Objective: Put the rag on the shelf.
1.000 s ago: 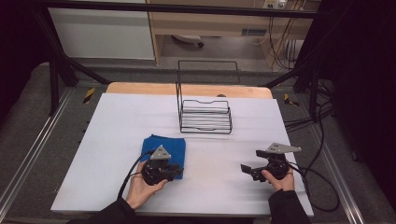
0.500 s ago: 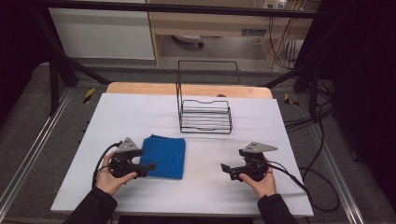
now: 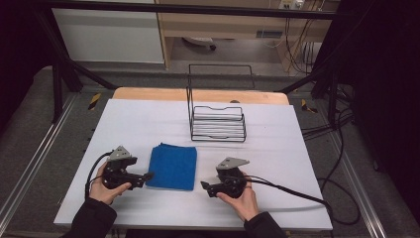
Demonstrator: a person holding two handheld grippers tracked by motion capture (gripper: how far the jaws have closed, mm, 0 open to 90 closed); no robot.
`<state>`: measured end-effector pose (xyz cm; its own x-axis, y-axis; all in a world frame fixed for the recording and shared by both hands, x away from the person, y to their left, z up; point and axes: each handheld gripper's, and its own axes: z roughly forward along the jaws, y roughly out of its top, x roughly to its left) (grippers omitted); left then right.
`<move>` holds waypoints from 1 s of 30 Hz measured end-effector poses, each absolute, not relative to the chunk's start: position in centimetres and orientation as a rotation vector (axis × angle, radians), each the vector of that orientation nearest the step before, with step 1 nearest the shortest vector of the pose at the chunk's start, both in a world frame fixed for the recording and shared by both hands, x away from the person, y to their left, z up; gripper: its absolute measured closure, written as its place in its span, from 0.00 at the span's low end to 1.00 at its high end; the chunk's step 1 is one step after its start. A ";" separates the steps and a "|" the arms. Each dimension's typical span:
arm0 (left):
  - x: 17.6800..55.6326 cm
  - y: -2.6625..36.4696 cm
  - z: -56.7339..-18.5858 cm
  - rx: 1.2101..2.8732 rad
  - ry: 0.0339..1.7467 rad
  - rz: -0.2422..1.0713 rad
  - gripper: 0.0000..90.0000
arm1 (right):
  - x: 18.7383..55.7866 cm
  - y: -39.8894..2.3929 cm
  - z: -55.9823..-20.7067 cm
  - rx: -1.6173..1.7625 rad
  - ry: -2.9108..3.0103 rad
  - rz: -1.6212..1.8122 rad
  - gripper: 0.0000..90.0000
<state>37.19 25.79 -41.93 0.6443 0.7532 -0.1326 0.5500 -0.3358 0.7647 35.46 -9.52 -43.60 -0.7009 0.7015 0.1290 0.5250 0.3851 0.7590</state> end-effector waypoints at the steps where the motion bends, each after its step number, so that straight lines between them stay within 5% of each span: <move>1: 37.2 25.9 -41.9 2.032 1.017 0.314 0.09 | 35.5 -9.5 -43.6 1.094 2.429 1.212 0.29; 14: 37.3 26.2 -42.0 2.031 1.028 0.317 0.10 | 34.9 -5.0 -44.7 1.171 2.440 1.247 0.70; 23: 37.3 26.3 -42.1 2.034 1.028 0.319 0.11 | 34.8 -4.6 -45.6 1.241 2.444 1.241 0.85; 25: 37.3 26.3 -42.1 2.033 1.027 0.318 0.12 | 34.7 -4.7 -45.5 1.248 2.456 1.249 0.97; 30: 37.3 26.3 -42.1 2.032 1.028 0.315 0.12 | 34.8 -4.9 -45.0 1.240 2.483 1.249 1.00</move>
